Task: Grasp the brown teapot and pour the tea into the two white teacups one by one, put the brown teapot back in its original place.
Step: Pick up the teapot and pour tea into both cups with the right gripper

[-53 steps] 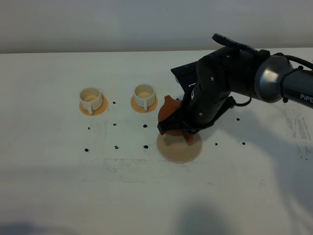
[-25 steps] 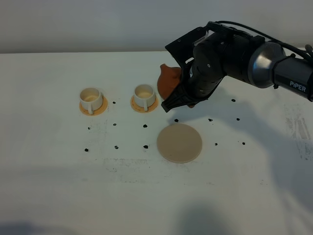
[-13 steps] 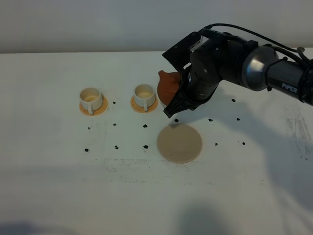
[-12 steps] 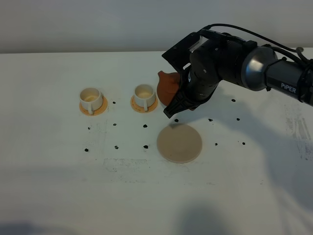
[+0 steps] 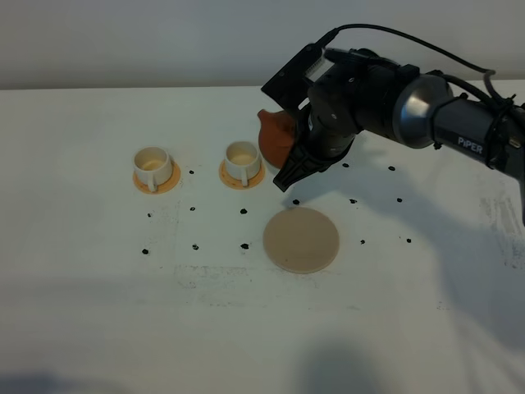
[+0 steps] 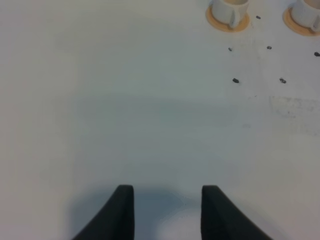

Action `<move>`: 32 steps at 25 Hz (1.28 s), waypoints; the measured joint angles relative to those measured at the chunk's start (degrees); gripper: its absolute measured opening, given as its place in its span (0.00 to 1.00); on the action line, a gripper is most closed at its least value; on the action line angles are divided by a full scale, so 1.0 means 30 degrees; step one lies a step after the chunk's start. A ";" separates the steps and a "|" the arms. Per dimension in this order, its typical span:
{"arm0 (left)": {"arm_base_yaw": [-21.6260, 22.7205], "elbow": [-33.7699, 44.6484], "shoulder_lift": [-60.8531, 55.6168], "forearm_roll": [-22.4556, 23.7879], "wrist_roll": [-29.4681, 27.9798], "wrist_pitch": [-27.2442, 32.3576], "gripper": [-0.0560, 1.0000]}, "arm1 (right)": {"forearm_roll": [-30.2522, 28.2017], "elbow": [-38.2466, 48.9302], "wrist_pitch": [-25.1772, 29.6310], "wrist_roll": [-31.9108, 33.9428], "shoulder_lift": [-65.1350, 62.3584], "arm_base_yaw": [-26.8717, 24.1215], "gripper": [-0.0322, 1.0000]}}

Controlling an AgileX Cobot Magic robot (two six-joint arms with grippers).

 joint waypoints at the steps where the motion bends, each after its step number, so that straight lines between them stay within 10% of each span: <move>1: 0.0000 0.0000 0.0000 0.0000 0.0000 0.0000 0.35 | -0.0113 0.0000 0.0000 -0.0042 0.0000 0.0025 0.14; 32: 0.0000 0.0000 0.0000 0.0000 -0.0019 -0.0001 0.35 | -0.4486 -0.0053 0.0429 -0.2372 0.1003 0.0954 0.14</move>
